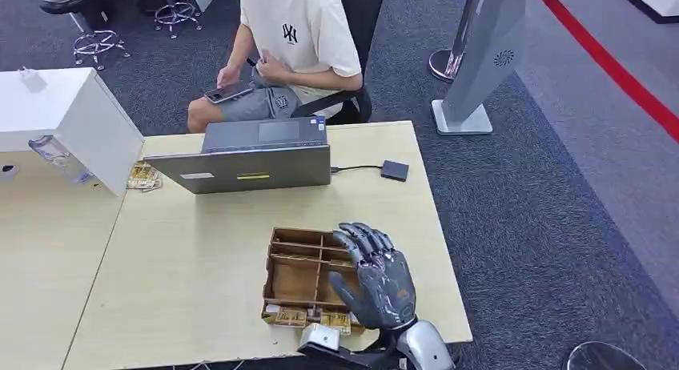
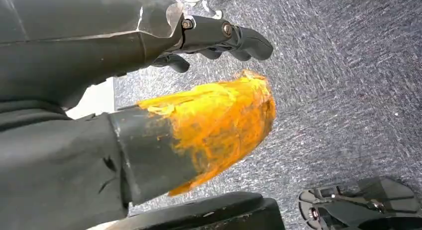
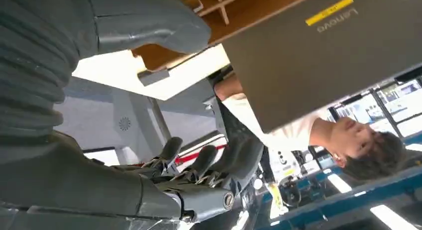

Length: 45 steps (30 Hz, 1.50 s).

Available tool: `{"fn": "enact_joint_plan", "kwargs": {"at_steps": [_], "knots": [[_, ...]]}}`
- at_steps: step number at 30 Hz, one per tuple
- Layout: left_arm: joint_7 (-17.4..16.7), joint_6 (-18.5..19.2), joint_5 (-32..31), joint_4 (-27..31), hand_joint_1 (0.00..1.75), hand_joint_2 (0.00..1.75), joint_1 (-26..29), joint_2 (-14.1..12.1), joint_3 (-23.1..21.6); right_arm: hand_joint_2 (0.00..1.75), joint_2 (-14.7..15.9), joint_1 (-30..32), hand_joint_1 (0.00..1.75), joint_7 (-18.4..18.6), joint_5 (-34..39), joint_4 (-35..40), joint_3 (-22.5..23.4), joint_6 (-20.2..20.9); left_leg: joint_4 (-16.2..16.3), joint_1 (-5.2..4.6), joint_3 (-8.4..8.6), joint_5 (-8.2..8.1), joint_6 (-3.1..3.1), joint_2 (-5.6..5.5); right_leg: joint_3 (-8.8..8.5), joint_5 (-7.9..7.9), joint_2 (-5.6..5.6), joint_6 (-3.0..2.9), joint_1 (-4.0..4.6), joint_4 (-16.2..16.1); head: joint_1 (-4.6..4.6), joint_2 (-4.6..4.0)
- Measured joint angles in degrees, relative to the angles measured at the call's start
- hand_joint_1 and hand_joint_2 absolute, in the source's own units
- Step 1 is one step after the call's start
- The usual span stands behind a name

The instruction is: Pass the card to the sensor for recognition and then transmit it.

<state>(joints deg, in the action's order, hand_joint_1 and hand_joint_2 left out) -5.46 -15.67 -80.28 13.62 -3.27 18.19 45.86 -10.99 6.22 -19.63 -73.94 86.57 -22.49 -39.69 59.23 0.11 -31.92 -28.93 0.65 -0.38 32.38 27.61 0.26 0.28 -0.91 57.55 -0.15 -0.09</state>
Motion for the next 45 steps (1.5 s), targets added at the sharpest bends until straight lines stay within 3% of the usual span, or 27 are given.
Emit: {"fn": "enact_joint_plan", "kwargs": {"at_steps": [10,13,17,23,25,29,35,45], "knots": [[0.09,-0.15,0.11,0.0,0.0,0.0,0.03,-0.11,0.31,1.75,0.94,0.94,0.63,0.98,-0.79,-1.55,-0.5,-0.04,0.0,0.0,-0.01,0.0,0.0,0.0,0.0,0.0,0.0,0.0,0.0,0.0,0.02,0.0],[0.17,-0.31,0.15,-0.02,0.0,0.0,0.05,-0.2,0.33,1.75,0.98,0.94,0.51,0.98,-0.81,-1.99,-0.48,-0.04,0.0,0.0,-0.01,0.0,0.0,0.0,0.0,0.0,0.0,0.0,0.0,0.0,0.02,0.0],[0.18,-0.39,0.17,-0.02,0.0,0.0,0.06,-0.26,0.35,1.75,1.03,0.92,0.63,0.98,-1.22,-2.36,-0.48,-0.04,0.0,0.0,0.0,0.0,0.0,0.0,0.0,0.0,0.0,0.0,0.0,0.0,0.0,0.0],[0.17,-0.37,0.2,-0.02,0.0,0.0,0.06,-0.28,0.35,1.75,1.05,0.92,0.63,0.98,-1.29,-2.4,-0.48,-0.04,0.0,0.0,0.0,0.0,0.0,0.0,0.0,0.0,0.0,0.0,0.0,0.0,0.02,0.0],[0.17,-0.37,0.22,-0.02,0.0,0.0,0.07,-0.33,0.35,1.75,1.05,0.92,0.99,0.98,-1.4,-2.49,-0.48,-0.07,0.0,0.0,0.0,0.0,0.0,0.0,0.0,0.0,0.0,0.0,0.0,0.0,0.0,0.0],[0.17,-0.35,0.11,-0.13,0.0,0.0,0.1,-0.48,0.35,1.75,1.05,0.89,1.15,0.98,-1.99,-3.12,-0.07,-0.07,0.0,0.0,-0.01,0.0,0.0,0.0,-0.01,0.0,0.0,0.0,0.0,0.0,0.0,0.0],[0.17,-0.31,-0.09,-0.13,0.0,0.0,0.14,-0.5,0.35,1.75,0.98,0.73,0.96,0.72,-2.01,-4.3,0.35,-0.07,0.0,0.0,-0.01,0.0,0.0,0.0,-0.01,0.0,0.0,0.0,0.0,0.0,0.0,0.0],[0.18,-0.11,-0.24,-0.15,0.0,0.0,0.17,-0.5,0.35,1.75,0.2,-0.12,1.03,-0.4,-1.97,-5.7,1.64,-0.07,0.0,0.0,-0.01,0.0,0.0,-0.01,-0.01,0.0,0.0,0.0,0.0,0.0,0.02,0.0]]}}
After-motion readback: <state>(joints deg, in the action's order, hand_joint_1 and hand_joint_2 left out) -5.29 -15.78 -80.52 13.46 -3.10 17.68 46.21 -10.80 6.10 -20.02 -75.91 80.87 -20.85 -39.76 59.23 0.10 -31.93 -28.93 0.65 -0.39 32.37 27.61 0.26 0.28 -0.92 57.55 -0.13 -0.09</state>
